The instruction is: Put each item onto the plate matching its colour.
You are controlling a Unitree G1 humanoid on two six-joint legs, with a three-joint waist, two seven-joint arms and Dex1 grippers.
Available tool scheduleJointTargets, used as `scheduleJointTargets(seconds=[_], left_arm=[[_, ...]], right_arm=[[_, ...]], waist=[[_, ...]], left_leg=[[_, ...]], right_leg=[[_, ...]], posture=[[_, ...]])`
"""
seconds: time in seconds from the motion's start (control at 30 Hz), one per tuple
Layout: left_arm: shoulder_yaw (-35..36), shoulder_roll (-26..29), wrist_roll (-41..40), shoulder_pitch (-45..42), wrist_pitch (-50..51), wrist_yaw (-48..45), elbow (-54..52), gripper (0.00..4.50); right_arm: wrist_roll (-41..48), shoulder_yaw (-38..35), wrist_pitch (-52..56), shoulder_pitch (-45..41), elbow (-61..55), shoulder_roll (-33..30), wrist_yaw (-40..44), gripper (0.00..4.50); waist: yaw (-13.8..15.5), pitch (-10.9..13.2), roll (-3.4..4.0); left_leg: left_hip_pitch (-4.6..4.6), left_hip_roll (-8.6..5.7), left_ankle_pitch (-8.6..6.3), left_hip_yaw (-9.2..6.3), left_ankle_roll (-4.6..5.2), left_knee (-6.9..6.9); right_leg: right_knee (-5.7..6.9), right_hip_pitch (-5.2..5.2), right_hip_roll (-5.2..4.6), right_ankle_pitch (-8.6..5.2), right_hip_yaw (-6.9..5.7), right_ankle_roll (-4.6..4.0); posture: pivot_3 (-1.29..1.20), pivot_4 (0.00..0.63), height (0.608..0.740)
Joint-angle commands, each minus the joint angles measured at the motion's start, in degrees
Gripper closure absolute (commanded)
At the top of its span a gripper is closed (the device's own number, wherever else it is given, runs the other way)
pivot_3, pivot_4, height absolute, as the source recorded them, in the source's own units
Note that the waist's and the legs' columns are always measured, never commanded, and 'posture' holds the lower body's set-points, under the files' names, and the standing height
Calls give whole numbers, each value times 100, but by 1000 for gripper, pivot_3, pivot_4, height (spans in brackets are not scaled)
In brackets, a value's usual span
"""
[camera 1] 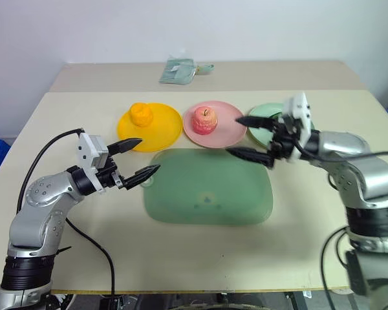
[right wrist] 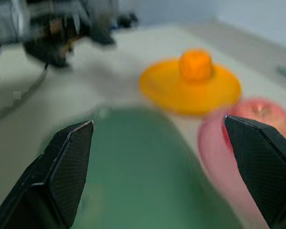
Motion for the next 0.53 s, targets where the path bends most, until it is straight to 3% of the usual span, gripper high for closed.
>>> scheduleJointTargets(seconds=[0.03, 0.3, 0.53], left_arm=[[-28, 122, 91, -80, -363, -371, 290, 0], [-405, 104, 306, -591, -671, -868, 966, 0], [-510, 85, 264, -561, -669, -1012, 933, 0]], right_arm=[[-195, -77, -499, 324, -219, -302, 329, 49], [-266, -307, -583, 652, -400, -297, -241, 49], [-126, -433, -495, 803, -578, -332, -449, 49]], waist=[[-9, 0, 1], [40, 0, 0], [-11, 0, 1]], left_leg=[[0, 1, 0, 0, -1, -3], [-5, 0, 2, 0, -4, 5], [-5, 1, 1, 1, -3, 1]], right_leg=[[-1, -2, 1, 0, 0, 0], [-1, -1, -2, 0, -1, 1], [-5, -2, -2, 1, 0, 1]], posture=[[0, 150, 738], [0, 150, 738], [0, 150, 738]])
